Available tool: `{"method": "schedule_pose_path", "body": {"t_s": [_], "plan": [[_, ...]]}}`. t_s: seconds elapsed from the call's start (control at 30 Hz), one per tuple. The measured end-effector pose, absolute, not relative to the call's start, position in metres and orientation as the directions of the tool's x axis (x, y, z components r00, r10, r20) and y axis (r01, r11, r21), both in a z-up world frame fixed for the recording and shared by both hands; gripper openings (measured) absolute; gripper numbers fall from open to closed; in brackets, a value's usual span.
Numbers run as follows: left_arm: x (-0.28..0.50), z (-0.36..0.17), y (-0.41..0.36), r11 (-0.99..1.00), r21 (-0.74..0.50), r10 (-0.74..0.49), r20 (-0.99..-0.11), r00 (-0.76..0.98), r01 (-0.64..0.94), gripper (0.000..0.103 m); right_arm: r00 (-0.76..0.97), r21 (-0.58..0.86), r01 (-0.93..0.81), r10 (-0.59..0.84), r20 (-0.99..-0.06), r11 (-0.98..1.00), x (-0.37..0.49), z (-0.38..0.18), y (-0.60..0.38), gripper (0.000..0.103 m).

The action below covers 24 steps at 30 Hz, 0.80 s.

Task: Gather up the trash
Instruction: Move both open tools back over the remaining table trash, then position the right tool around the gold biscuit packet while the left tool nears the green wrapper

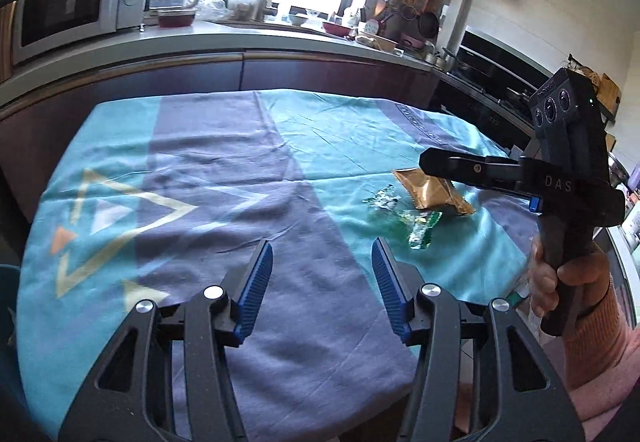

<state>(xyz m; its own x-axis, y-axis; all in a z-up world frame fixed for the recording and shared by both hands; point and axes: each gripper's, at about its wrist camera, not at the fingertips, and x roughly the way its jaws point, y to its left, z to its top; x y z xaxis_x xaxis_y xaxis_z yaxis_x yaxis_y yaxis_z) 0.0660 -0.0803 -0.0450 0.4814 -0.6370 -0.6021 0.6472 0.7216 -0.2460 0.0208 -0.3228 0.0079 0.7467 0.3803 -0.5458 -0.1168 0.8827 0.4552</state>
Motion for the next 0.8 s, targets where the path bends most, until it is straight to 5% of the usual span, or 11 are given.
{"method": "schedule_pose_path", "body": {"t_s": [0.3,0.8], "plan": [[0.079,-0.057,-0.142,0.661,-0.26,-0.66,-0.648,0.381,0.704,0.054,0.796,0.473,0.096,0.218,-0.565,0.876,0.001,-0.014,-0.415,0.043],[0.103,-0.085,-0.183,0.658,-0.328,-0.644,-0.712,0.28,0.677,0.06,0.753,0.571,0.119,0.301,-0.585,0.812,0.004,-0.046,-0.436,0.06]]}}
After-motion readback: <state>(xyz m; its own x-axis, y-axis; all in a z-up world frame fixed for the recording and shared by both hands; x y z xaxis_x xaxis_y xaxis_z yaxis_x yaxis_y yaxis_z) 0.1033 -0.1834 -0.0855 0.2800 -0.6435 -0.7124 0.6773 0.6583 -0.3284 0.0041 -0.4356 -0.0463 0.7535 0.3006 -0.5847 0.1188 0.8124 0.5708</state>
